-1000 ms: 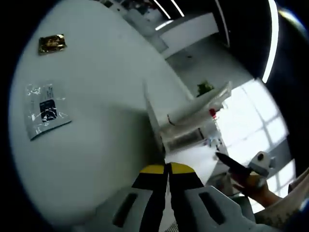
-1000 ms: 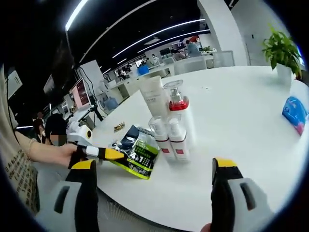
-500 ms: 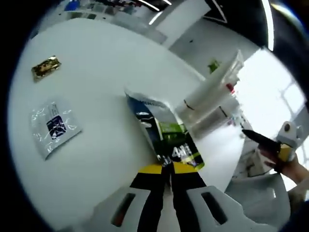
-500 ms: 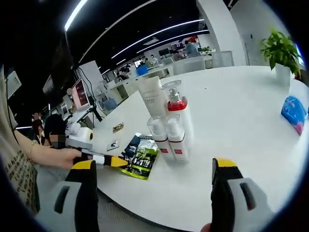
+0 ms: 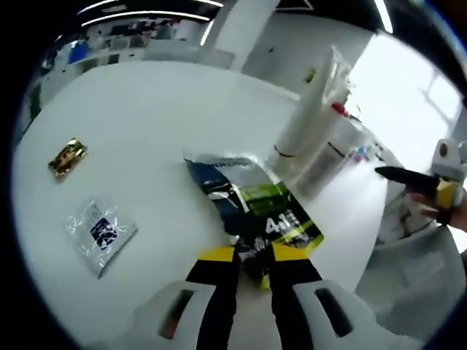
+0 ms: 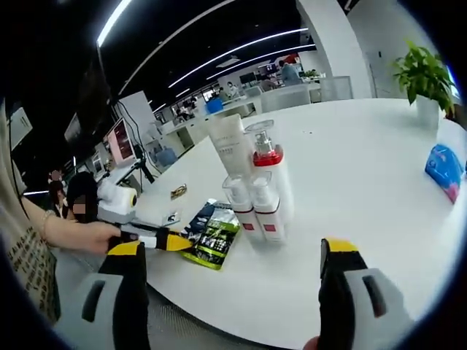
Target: Arrange the skincare products in the storage area until every visible bottle or jar stands upright without overlapping.
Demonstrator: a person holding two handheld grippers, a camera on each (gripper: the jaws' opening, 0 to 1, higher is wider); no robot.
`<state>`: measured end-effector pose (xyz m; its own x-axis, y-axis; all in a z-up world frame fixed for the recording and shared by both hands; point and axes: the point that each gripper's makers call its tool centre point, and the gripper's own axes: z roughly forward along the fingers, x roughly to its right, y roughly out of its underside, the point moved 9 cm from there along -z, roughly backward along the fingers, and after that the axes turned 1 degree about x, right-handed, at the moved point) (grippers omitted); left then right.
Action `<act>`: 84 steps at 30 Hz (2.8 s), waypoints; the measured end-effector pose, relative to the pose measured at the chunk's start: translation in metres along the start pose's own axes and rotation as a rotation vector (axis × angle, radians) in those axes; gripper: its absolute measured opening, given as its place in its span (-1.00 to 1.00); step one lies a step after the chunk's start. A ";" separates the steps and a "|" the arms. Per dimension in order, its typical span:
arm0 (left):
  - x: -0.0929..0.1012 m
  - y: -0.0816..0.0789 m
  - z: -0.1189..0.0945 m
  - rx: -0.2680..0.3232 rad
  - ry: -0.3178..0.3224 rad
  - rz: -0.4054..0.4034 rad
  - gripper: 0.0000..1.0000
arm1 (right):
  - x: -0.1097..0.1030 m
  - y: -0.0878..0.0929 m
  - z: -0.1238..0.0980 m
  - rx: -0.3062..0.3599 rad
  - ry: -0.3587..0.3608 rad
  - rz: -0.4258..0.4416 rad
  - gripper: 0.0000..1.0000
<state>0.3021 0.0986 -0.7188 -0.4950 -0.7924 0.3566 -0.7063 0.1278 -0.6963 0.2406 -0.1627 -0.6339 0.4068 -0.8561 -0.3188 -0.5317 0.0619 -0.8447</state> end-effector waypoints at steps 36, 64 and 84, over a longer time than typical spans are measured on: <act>0.009 -0.035 0.041 -0.045 -0.010 0.436 0.26 | 0.001 0.001 0.000 -0.005 0.004 0.005 0.99; 0.007 -0.037 0.032 -0.065 -0.040 0.403 0.23 | -0.001 0.001 0.001 -0.009 -0.004 -0.011 0.99; -0.005 -0.029 -0.035 -0.002 -0.109 0.260 0.70 | -0.012 -0.004 -0.006 0.009 -0.051 -0.039 0.99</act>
<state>0.3068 0.1196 -0.6782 -0.6023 -0.7924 0.0966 -0.5638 0.3366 -0.7542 0.2336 -0.1556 -0.6240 0.4646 -0.8306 -0.3071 -0.5081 0.0339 -0.8606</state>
